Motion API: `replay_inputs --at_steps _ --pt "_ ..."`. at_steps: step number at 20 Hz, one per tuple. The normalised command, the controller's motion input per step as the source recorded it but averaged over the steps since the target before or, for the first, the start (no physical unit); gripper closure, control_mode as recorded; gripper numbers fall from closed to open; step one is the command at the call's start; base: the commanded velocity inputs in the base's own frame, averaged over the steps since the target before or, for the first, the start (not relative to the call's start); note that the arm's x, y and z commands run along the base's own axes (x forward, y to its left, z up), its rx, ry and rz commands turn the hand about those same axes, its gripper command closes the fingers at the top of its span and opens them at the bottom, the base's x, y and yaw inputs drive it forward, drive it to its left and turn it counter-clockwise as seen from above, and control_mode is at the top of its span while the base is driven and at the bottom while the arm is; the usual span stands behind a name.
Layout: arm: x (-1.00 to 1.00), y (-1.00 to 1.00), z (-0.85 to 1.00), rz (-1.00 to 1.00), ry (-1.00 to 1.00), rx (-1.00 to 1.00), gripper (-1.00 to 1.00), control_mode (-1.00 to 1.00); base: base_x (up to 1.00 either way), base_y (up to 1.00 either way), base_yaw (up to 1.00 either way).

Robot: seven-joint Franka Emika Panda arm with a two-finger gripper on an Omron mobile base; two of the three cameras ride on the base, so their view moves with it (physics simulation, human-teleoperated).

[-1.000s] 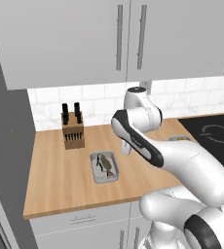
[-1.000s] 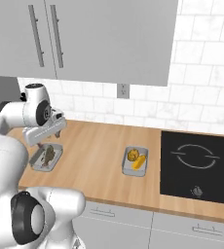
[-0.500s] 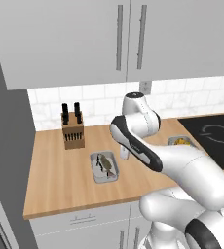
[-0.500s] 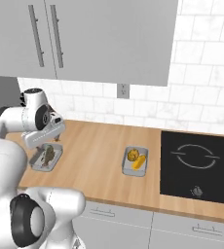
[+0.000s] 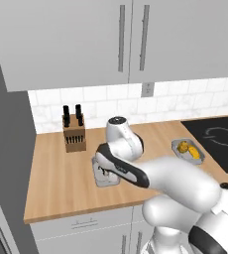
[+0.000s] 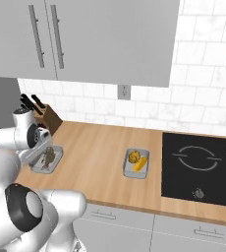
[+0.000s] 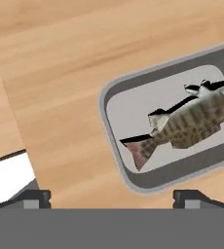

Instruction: Take the meat container that has the fish and place it on the second highest rack of the freezer. Then take the vegetable container that has the squash and corn and place it on the highest rack of the freezer.

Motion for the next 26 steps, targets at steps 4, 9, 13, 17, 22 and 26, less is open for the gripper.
replay_inputs --at_steps 4,9,13,17,22,26 --pt "0.16 0.31 -0.64 0.10 0.01 -0.09 -1.00 -1.00 0.00 0.00 0.00" --pt "0.18 0.17 -0.27 0.04 0.00 -0.05 -1.00 -1.00 0.00 0.00 0.00" --pt "0.06 0.01 -0.01 0.01 0.00 0.00 -1.00 -1.00 0.00 0.00 0.00" --pt "0.00 0.01 -0.08 0.00 0.00 0.00 -1.00 -1.00 0.00 0.00 0.00" --pt "0.00 0.06 -0.32 0.00 0.00 0.00 -1.00 -1.00 0.00 0.00 0.00" --pt "0.13 0.00 -0.26 0.00 0.00 0.00 -1.00 -1.00 0.00 0.00 0.00"
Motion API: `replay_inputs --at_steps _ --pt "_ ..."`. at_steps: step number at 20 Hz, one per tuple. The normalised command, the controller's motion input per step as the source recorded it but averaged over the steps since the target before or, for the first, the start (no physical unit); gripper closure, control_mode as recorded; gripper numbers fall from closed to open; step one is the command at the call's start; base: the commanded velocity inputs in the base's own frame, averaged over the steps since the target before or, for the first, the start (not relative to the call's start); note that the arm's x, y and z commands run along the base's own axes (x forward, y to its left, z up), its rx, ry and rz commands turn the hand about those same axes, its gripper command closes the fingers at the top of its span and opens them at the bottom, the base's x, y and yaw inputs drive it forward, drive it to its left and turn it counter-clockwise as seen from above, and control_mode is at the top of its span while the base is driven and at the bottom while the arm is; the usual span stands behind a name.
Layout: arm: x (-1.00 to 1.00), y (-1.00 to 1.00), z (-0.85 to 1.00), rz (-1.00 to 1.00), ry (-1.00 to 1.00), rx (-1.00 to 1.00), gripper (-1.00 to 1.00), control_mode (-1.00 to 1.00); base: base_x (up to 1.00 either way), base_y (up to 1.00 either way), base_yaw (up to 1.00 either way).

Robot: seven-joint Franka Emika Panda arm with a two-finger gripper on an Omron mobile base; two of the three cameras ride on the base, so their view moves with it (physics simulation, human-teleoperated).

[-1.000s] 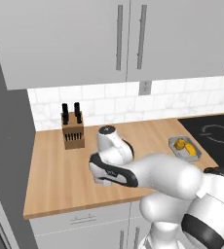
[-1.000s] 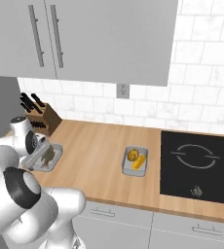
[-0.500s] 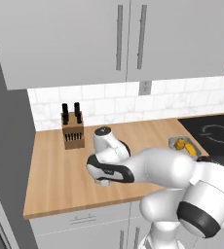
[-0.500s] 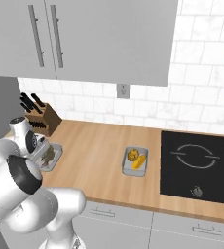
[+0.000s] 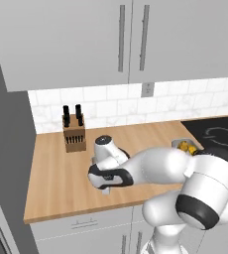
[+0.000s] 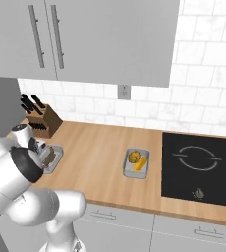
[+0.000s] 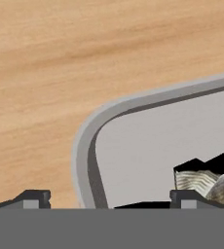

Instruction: Take the meat container that has the fish and place it on the second highest rack of the freezer. Then take the vegetable container that has the squash and corn and place it on the highest rack of the freezer.

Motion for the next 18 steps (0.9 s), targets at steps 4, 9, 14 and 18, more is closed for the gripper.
replay_inputs --at_steps 4,9,14,18 --pt "0.12 0.00 -0.09 0.02 0.00 0.00 -1.00 -1.00 0.00 0.00 0.00" --pt "0.03 0.21 -0.21 0.10 0.00 -0.05 -1.00 -1.00 0.00 0.00 0.00" --pt "0.00 0.09 -0.34 0.09 0.00 -0.01 -1.00 -1.00 0.00 0.00 0.00" --pt "0.00 0.00 -0.42 0.08 -0.02 0.00 -1.00 -1.00 0.00 0.00 0.00"
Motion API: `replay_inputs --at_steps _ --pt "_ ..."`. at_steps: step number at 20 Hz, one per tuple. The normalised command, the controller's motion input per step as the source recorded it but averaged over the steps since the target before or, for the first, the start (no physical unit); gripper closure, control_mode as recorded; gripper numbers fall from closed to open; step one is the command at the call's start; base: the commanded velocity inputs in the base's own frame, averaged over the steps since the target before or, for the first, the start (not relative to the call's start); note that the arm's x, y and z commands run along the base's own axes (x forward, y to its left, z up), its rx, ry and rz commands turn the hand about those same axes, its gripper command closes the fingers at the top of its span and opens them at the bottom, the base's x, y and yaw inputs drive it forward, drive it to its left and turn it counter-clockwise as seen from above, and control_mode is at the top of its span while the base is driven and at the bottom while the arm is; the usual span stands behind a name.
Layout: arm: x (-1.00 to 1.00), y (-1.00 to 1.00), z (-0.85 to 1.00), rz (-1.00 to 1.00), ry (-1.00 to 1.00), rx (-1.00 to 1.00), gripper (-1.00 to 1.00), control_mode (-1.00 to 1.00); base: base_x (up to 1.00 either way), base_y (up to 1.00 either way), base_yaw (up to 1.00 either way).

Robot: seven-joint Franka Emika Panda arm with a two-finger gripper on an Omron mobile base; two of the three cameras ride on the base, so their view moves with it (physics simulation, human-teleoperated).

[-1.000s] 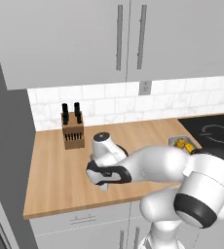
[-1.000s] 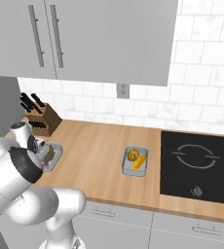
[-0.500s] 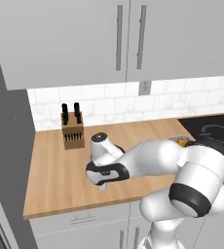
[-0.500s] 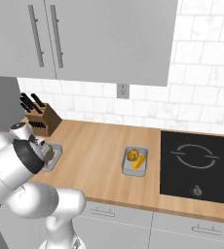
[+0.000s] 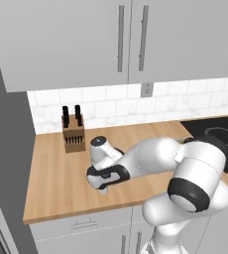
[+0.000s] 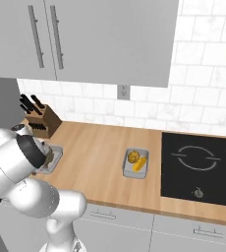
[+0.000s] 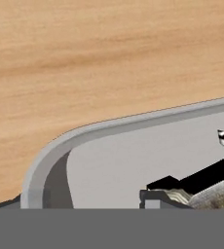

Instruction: Take the meat container that has the fish and place it on the second highest rack of the freezer. Then take the vegetable container that has the squash and corn and place it on the highest rack of the freezer.

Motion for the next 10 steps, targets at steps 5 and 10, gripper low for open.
replay_inputs --at_steps 5,10 --pt "-0.26 0.06 -0.53 0.07 -0.15 -0.03 -1.00 -1.00 0.00 0.00 0.00" --pt "-0.43 0.12 -0.89 0.09 -0.26 -0.02 -1.00 -1.00 0.00 0.00 0.00"
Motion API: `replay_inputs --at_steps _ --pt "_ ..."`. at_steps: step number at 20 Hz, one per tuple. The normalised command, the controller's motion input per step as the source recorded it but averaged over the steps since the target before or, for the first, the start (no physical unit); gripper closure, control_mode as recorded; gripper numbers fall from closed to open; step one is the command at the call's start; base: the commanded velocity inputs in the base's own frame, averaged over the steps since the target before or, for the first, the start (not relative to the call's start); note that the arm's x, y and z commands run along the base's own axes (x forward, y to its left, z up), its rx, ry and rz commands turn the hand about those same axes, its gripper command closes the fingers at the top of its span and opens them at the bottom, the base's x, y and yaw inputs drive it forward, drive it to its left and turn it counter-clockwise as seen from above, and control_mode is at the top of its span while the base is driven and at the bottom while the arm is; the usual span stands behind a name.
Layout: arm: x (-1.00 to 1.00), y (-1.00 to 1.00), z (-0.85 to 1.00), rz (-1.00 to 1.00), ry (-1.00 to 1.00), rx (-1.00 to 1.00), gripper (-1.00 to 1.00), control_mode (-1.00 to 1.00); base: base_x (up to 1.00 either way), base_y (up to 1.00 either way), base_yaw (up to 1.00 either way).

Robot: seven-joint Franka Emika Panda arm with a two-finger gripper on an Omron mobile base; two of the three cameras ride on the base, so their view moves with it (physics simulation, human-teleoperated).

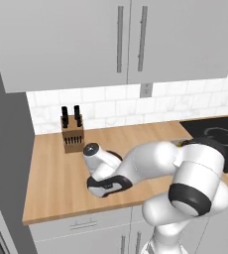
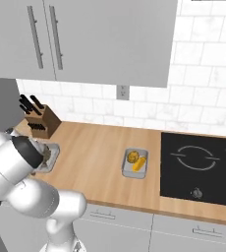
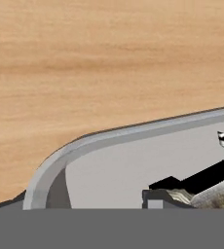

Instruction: Take the meat container that has the fish and place it on the second highest rack of the freezer. Then take the vegetable container that has the squash and corn and place it on the highest rack of the freezer.

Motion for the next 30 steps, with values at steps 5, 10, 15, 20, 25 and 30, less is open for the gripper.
replay_inputs --at_steps 5,10,15,20,25,30 --pt "-0.43 0.01 -1.00 0.08 -0.26 0.04 1.00 -1.00 0.00 0.00 0.00" --pt "-0.89 -0.13 -1.00 0.10 -0.30 0.27 1.00 -1.00 0.00 0.00 0.00" --pt "-1.00 -0.45 -0.86 0.04 -0.30 0.30 1.00 -1.00 0.00 0.00 0.00" --pt "-0.80 -0.84 -0.44 0.00 -0.20 0.37 1.00 -1.00 0.00 0.00 0.00" --pt "-0.01 -0.85 0.51 0.02 0.04 0.32 1.00 -1.00 0.00 0.00 0.00" --pt "0.01 -0.42 1.00 0.11 0.20 0.19 1.00 -1.00 0.00 0.00 0.00"
